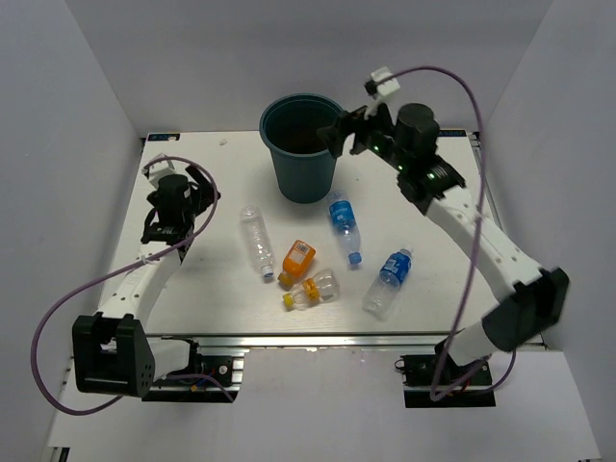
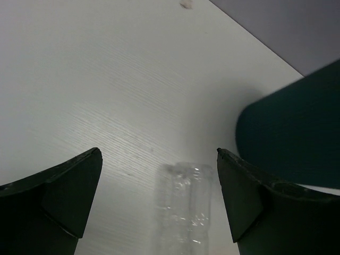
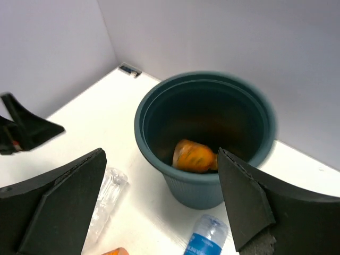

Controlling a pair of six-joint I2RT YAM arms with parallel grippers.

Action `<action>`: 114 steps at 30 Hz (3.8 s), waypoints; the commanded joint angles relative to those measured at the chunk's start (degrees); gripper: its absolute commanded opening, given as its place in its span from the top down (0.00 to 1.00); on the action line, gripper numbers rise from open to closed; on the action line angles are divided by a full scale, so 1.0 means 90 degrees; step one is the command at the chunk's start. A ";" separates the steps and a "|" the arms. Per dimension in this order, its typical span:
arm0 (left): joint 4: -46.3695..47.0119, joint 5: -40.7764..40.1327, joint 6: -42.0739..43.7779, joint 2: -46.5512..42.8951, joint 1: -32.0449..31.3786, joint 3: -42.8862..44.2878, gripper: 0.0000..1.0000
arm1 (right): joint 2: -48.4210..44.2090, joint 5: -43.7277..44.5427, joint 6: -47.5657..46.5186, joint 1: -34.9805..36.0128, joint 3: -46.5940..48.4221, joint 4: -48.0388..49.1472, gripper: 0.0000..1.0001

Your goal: Put the plastic bottles in the bin

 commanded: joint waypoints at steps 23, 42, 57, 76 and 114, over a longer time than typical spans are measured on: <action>-0.0718 0.0549 -0.0913 0.2752 -0.1584 0.0578 0.30 | -0.4210 0.1801 0.1640 -0.2160 -0.5381 0.0271 0.11; 0.0196 0.0526 0.0287 0.2086 -0.1584 0.5012 0.56 | -0.4562 0.1264 0.1152 -0.2288 -0.5684 0.0456 0.11; 0.0042 0.0957 0.0513 0.5945 -0.1984 0.9738 0.25 | -0.4434 0.0541 0.1346 -0.2297 -0.5694 0.0399 0.11; 0.0653 -0.0145 0.1469 0.1344 -0.2023 0.3701 0.02 | -0.3761 0.0902 0.2704 -0.2297 -0.5684 -0.1476 0.11; 0.0393 -0.1699 0.0347 -0.1037 -0.1974 -0.0271 0.02 | -0.2874 0.1138 0.2695 -0.1487 -0.3512 -0.0550 0.76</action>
